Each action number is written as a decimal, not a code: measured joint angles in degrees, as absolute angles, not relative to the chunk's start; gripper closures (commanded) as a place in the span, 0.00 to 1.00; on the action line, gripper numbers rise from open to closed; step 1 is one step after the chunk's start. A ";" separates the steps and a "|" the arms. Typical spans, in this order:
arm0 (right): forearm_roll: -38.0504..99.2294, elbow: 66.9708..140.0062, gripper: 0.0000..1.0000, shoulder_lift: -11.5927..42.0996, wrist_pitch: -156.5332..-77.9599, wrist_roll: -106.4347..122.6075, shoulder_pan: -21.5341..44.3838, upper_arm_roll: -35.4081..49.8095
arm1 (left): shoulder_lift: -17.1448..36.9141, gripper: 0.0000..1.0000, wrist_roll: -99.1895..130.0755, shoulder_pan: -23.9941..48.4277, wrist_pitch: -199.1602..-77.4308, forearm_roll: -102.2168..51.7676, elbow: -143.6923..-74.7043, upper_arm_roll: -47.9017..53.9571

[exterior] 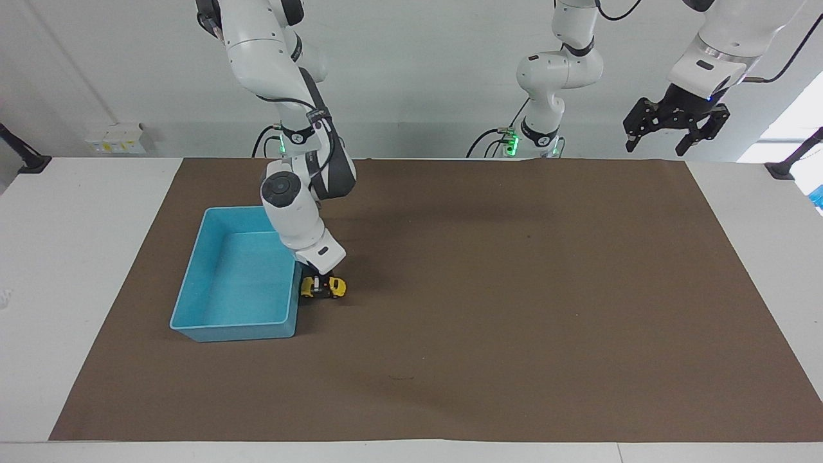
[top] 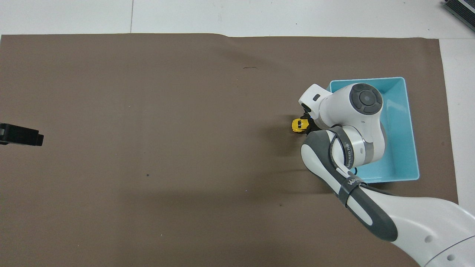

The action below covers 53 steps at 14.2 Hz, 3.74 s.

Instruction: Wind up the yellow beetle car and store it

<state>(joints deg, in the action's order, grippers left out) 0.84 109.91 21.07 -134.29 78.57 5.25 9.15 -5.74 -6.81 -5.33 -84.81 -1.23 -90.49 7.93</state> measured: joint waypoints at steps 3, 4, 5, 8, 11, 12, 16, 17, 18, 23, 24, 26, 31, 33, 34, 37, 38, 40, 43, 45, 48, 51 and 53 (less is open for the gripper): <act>0.84 109.01 0.93 21.07 -134.29 76.33 6.42 9.19 | -5.74 0.00 -6.81 -5.33 -84.81 -1.23 -90.49 7.93; 0.84 108.73 0.93 21.07 -134.29 75.51 6.89 9.20 | -5.74 0.00 -6.81 -5.33 -84.81 -1.23 -90.49 7.93; 0.84 108.49 0.93 21.07 -134.29 75.00 7.19 9.20 | -5.74 0.00 -6.81 -5.33 -84.81 -1.23 -90.49 7.93; 0.84 107.73 0.93 21.07 -134.19 74.71 7.34 9.19 | -5.74 0.00 -6.81 -5.33 -84.81 -1.23 -90.49 7.93; 0.84 106.02 0.93 21.02 -132.50 74.14 7.35 9.29 | -5.74 0.00 -6.81 -5.33 -84.81 -1.23 -90.49 7.93; 0.84 105.44 0.93 20.97 -132.00 73.93 7.35 9.35 | -5.74 0.00 -6.81 -5.33 -84.81 -1.23 -90.49 7.93; 0.88 104.02 0.93 20.74 -130.10 73.72 7.36 9.41 | -5.74 0.00 -6.81 -5.33 -84.81 -1.23 -90.49 7.93; 0.92 103.64 0.93 20.61 -129.41 73.69 7.36 9.43 | -5.74 0.00 -6.81 -5.33 -84.81 -1.23 -90.49 7.93; 0.93 103.31 0.93 20.40 -128.77 73.64 7.36 9.45 | -5.74 0.00 -6.81 -5.33 -84.81 -1.23 -90.49 7.93; 0.98 102.73 0.93 17.68 -124.99 73.50 7.34 9.46 | -5.74 0.00 -6.81 -5.33 -84.81 -1.23 -90.49 7.93; 0.98 102.72 0.93 17.22 -124.45 73.48 7.31 9.45 | -5.74 0.00 -6.81 -5.33 -84.81 -1.23 -90.49 7.93; 0.98 102.67 0.93 16.42 -123.37 73.47 7.16 9.44 | -5.74 0.00 -6.81 -5.33 -84.81 -1.23 -90.49 7.93; 0.98 101.86 0.93 14.85 -120.14 73.47 6.35 9.33 | -5.74 0.00 -6.81 -5.33 -84.81 -1.23 -90.49 7.93; 0.98 101.86 0.93 14.70 -119.81 73.75 5.84 9.30 | -5.74 0.00 -6.81 -5.33 -84.81 -1.23 -90.49 7.93; 0.98 101.86 0.93 14.70 -119.44 74.29 5.38 9.27 | -5.74 0.00 -6.81 -5.33 -84.81 -1.23 -90.49 7.93; 0.98 101.83 0.93 14.28 -117.94 76.96 3.40 9.24 | -5.74 0.00 -6.81 -5.33 -84.81 -1.23 -90.49 7.93; 0.98 101.83 0.93 14.01 -117.20 77.90 2.77 9.22 | -5.74 0.00 -6.81 -5.33 -84.81 -1.23 -90.49 7.93; 0.98 101.83 0.93 13.49 -115.92 79.56 1.43 9.20 | -5.74 0.00 -6.81 -5.33 -84.81 -1.23 -90.49 7.93; 1.14 101.84 0.93 13.17 -114.33 82.67 -1.45 9.17 | -5.74 0.00 -6.81 -5.33 -84.81 -1.23 -90.49 7.93; 1.51 101.86 0.93 13.17 -113.88 85.11 -3.30 9.16 | -5.74 0.00 -6.81 -5.33 -84.81 -1.23 -90.49 7.93; 1.94 101.95 0.93 13.17 -113.24 87.22 -4.67 9.17 | -5.74 0.00 -6.81 -5.33 -84.81 -1.23 -90.49 7.93; 1.94 102.46 0.93 13.11 -112.83 87.94 -5.98 9.15 | -5.74 0.00 -6.81 -5.33 -84.81 -1.23 -90.49 7.93; 1.94 103.13 0.93 12.90 -112.80 89.20 -7.28 9.12 | -5.74 0.00 -6.81 -5.33 -84.81 -1.23 -90.49 7.93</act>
